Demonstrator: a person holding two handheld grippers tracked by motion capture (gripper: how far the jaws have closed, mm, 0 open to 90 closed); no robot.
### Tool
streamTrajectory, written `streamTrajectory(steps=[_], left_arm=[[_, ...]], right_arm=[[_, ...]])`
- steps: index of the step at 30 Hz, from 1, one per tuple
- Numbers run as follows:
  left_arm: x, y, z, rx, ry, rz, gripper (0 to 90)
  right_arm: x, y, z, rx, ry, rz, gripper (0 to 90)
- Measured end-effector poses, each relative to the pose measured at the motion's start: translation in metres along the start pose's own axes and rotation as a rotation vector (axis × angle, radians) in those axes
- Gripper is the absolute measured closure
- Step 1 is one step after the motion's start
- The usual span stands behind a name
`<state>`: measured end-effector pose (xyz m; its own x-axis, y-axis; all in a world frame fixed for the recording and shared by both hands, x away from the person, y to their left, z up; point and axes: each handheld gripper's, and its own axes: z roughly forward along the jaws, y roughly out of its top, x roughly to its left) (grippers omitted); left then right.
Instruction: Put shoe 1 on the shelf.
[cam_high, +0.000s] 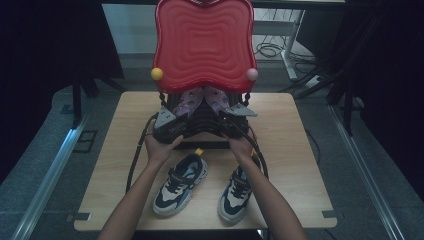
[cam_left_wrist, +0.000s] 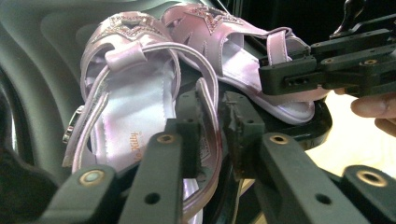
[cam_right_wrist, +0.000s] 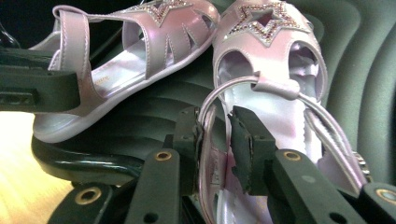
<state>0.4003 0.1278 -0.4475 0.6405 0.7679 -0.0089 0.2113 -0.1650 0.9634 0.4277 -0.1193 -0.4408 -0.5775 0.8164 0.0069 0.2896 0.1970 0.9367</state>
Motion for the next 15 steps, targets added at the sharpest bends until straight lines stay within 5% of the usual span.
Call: streamTrajectory(steps=[9, 15], left_arm=[[0.003, -0.001, -0.005, 0.01, 0.004, 0.012, 69.9], [0.003, 0.001, -0.01, 0.007, -0.043, 0.003, 60.4]], right_arm=[[-0.002, 0.003, -0.009, 0.008, 0.023, -0.001, 68.7], [-0.003, 0.004, -0.015, 0.007, 0.04, 0.014, 66.0]])
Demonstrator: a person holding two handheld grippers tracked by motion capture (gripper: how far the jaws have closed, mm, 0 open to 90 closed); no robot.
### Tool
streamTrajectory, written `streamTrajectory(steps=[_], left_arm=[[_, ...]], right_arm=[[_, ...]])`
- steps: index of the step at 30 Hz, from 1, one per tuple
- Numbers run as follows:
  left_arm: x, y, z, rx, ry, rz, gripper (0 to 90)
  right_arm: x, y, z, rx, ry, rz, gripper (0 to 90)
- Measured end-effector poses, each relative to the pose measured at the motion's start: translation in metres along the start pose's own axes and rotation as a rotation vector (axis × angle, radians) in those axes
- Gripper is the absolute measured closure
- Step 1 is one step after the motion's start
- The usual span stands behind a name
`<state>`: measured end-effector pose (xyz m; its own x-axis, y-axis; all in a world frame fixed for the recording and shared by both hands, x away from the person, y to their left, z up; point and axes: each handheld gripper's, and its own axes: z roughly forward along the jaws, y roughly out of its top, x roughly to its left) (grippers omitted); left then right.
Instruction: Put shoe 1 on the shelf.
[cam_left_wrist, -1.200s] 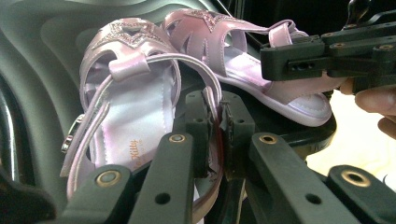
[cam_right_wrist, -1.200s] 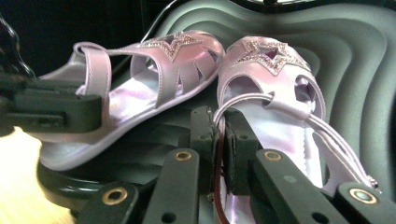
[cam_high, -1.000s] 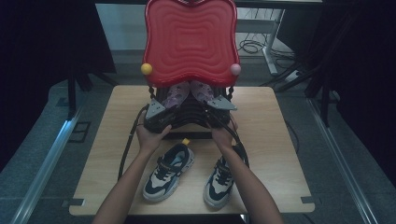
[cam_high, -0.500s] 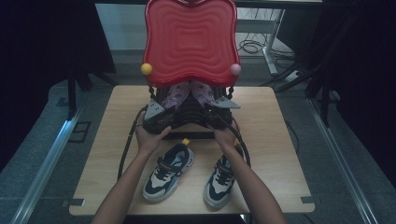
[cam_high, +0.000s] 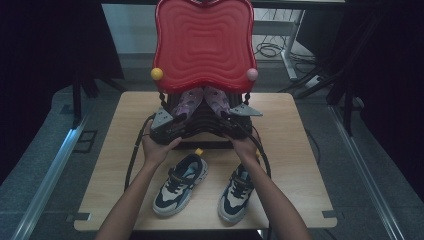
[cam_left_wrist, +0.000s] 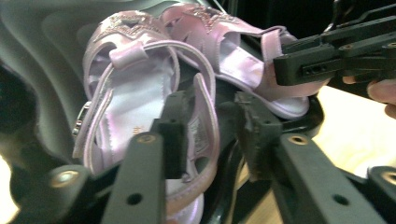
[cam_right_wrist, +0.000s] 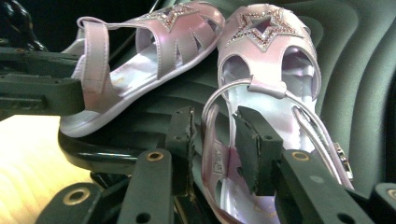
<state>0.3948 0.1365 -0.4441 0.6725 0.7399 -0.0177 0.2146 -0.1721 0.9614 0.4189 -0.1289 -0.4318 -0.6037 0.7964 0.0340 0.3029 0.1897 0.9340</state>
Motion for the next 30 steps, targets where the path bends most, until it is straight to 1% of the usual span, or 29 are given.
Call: streamTrajectory(steps=[2, 4, 6, 7, 9, 10, 12, 15, 22, 23, 25, 27, 30], left_arm=[[0.0, 0.0, -0.002, 0.002, -0.011, -0.002, 57.5], [0.001, 0.0, -0.004, -0.004, -0.035, -0.016, 55.5], [0.003, 0.0, -0.008, -0.014, -0.068, -0.035, 52.8], [0.004, 0.001, -0.01, -0.017, -0.09, -0.04, 52.8], [0.006, 0.001, -0.015, -0.019, -0.128, -0.048, 50.4], [0.007, 0.0, -0.018, -0.022, -0.139, -0.053, 49.8], [0.009, 0.0, -0.022, -0.031, -0.141, -0.068, 49.7], [0.01, -0.002, -0.029, -0.041, -0.129, -0.09, 50.0], [0.01, -0.005, -0.041, -0.051, -0.119, -0.093, 50.4], [0.01, -0.005, -0.042, -0.046, -0.12, -0.094, 50.4], [0.008, -0.005, -0.045, -0.036, -0.111, -0.079, 50.4], [0.007, -0.004, -0.047, -0.028, -0.109, -0.073, 50.4], [0.005, -0.004, -0.049, -0.022, -0.11, -0.073, 50.7]], right_arm=[[0.0, 0.001, -0.002, -0.004, 0.008, 0.001, 65.1], [0.001, 0.001, -0.006, -0.008, 0.011, 0.003, 64.4], [0.002, 0.003, -0.011, -0.014, 0.026, 0.017, 63.4], [0.002, 0.003, -0.011, -0.014, 0.026, 0.017, 63.4], [0.003, 0.003, -0.014, -0.015, 0.032, 0.005, 63.3], [0.004, 0.003, -0.016, -0.013, 0.036, 0.001, 63.0], [0.003, 0.003, -0.018, -0.015, 0.044, 0.008, 62.5], [0.003, 0.002, -0.022, -0.013, 0.051, 0.014, 61.4], [0.002, 0.001, -0.029, -0.018, 0.065, 0.038, 59.3], [0.002, 0.0, -0.03, -0.018, 0.067, 0.04, 59.0], [0.001, -0.001, -0.033, -0.019, 0.075, 0.037, 58.1], [0.001, -0.002, -0.036, -0.02, 0.082, 0.034, 57.8], [0.001, -0.003, -0.041, -0.025, 0.102, 0.041, 57.4]])
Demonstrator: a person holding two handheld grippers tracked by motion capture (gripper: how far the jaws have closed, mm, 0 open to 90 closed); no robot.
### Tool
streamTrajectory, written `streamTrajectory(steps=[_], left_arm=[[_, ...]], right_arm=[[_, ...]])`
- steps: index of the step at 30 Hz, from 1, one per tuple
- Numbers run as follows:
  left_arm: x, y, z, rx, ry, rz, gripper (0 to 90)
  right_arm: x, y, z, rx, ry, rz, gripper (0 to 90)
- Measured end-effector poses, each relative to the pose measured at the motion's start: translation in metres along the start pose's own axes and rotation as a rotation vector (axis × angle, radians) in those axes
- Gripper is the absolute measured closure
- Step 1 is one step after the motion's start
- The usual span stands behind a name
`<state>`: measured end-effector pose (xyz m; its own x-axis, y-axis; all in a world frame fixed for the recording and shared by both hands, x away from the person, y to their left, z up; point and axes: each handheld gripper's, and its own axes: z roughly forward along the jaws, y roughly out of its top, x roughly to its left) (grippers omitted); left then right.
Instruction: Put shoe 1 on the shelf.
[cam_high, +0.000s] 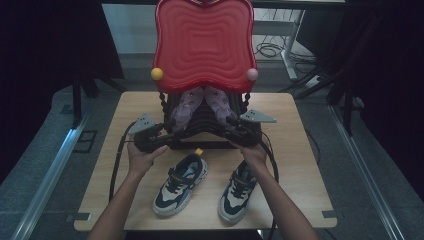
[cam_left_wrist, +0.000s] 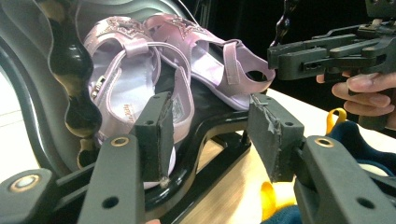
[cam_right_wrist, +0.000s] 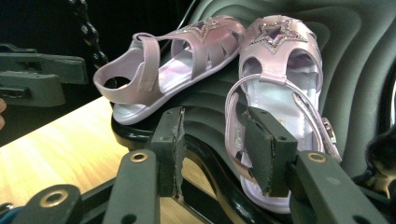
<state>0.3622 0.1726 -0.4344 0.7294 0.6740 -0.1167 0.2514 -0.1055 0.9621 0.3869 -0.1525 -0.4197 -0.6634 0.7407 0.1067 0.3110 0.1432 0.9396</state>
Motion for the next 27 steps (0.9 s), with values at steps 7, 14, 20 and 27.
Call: streamTrajectory(steps=[7, 14, 20, 27], left_arm=[[-0.007, 0.001, -0.004, 0.03, 0.008, -0.006, 51.8], [-0.009, -0.003, -0.01, 0.05, 0.024, -0.033, 52.8], [-0.009, -0.009, -0.017, 0.059, 0.035, -0.062, 52.9], [-0.011, -0.015, -0.022, 0.077, 0.035, -0.083, 52.8]], right_arm=[[0.001, -0.001, -0.009, -0.006, 0.034, 0.002, 56.6], [0.002, -0.004, -0.017, -0.012, 0.064, -0.007, 56.3], [0.001, -0.01, -0.025, -0.018, 0.079, -0.011, 55.3], [0.0, -0.019, -0.036, -0.008, 0.091, -0.014, 54.0]])
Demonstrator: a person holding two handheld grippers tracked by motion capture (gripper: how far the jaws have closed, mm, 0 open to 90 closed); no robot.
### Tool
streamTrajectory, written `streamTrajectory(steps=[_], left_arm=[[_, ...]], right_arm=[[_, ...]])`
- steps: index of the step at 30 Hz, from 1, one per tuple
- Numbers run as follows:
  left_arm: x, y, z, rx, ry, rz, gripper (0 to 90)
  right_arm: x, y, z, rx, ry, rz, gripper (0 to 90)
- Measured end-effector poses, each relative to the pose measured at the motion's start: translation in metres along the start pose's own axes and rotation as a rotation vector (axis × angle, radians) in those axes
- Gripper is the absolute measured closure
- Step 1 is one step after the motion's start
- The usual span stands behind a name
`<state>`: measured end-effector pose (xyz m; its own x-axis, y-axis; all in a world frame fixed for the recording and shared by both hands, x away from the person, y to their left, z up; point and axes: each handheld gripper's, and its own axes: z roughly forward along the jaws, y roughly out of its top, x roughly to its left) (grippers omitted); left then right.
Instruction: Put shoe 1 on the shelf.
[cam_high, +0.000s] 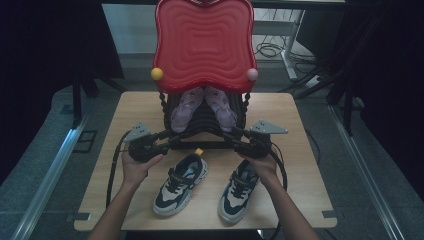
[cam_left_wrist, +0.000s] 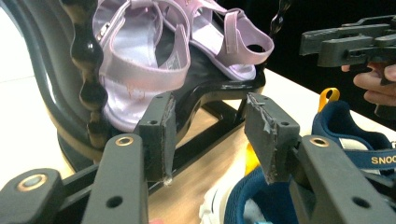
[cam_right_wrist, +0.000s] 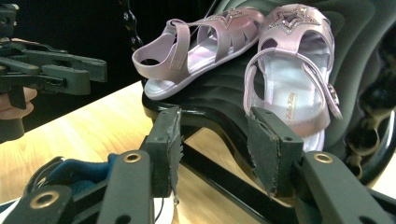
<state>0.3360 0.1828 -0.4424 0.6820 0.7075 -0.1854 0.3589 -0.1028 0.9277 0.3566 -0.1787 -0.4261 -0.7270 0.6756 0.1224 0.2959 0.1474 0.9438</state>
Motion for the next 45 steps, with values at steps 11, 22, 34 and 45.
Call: streamTrajectory(steps=[11, 22, 34, 45], left_arm=[[-0.007, -0.018, -0.018, 0.022, 0.003, -0.024, 50.2], [-0.023, -0.034, -0.036, 0.033, -0.021, -0.026, 48.3], [-0.042, -0.053, -0.051, 0.07, 0.001, -0.002, 47.7], [-0.043, -0.068, -0.061, 0.122, -0.017, -0.033, 44.9]], right_arm=[[0.005, -0.02, -0.03, -0.026, 0.004, -0.008, 50.9], [0.009, -0.038, -0.056, -0.019, 0.026, -0.004, 45.8], [0.004, -0.056, -0.085, -0.009, 0.025, 0.01, 42.4], [0.001, -0.079, -0.096, 0.027, 0.007, 0.04, 41.7]])
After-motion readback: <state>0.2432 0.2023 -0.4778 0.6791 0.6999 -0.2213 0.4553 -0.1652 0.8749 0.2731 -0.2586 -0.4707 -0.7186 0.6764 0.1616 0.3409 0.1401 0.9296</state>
